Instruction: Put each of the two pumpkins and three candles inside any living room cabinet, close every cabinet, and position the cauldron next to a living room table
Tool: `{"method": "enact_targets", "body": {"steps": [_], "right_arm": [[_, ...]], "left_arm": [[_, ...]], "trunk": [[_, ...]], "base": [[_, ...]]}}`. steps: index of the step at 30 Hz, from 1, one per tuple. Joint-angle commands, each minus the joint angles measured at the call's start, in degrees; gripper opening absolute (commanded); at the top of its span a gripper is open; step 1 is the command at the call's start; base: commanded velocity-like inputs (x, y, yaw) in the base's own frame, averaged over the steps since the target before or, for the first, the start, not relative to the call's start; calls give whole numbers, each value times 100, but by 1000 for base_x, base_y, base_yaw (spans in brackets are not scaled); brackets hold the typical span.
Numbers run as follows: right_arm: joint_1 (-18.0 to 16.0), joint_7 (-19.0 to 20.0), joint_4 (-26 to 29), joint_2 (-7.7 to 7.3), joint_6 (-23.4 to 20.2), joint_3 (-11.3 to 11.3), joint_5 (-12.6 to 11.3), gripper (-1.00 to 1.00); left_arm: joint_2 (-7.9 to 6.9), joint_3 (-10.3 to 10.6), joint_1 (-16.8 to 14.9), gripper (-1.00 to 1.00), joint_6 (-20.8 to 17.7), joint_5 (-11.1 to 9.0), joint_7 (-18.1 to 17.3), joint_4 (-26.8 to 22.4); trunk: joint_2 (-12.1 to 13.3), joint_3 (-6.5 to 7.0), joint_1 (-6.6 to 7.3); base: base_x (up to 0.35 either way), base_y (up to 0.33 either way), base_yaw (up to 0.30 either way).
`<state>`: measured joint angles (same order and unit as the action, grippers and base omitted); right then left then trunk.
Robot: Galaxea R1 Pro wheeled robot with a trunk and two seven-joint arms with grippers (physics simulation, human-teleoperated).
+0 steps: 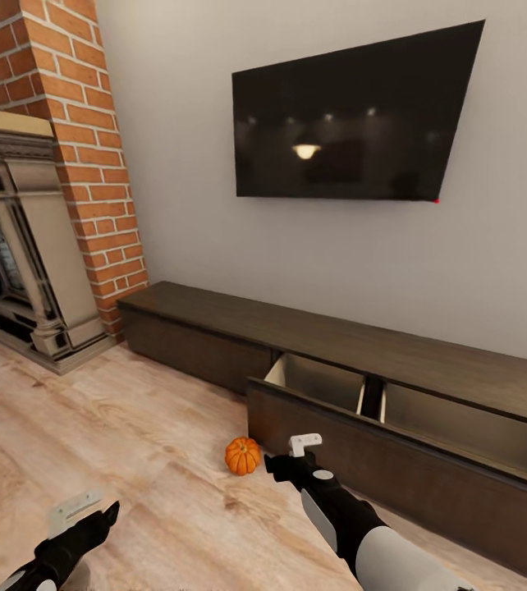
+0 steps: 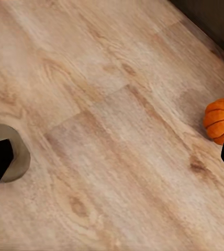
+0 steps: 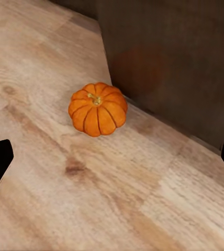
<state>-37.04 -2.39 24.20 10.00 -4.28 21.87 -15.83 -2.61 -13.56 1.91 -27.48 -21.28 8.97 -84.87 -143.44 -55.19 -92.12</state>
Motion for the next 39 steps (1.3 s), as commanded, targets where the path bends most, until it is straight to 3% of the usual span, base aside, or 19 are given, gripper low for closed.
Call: {"method": "enact_targets", "body": {"steps": [1, 21, 30, 35, 39], "right_arm": [[-5, -25, 4, 0, -22, 28, -34, 100], [-3, -16, -3, 0, -18, 37, -12, 100], [-3, -16, -3, 0, -20, 36, -1, 100], [-5, -338, -1, 0, -48, 16, -18, 100], [-15, -824, -2, 0, -64, 11, -32, 100]], "left_arm": [[-3, 3, 3, 100, -22, -60, 45, -12], [-3, 3, 3, 100, -21, -48, 39, -14], [-10, -6, 3, 100, -21, -51, 35, -21], [-11, -13, 3, 100, -28, -58, 35, -41], [-11, -25, 3, 100, -31, -71, 35, -103]], "trunk": [[-2, -4, 1], [-2, -1, 1], [-2, -1, 1], [-2, -1, 1], [-2, -1, 1]], "base": [[0, 0, 270], [0, 0, 273], [98, 173, 53], [9, 5, 0], [2, 1, 0]]}}
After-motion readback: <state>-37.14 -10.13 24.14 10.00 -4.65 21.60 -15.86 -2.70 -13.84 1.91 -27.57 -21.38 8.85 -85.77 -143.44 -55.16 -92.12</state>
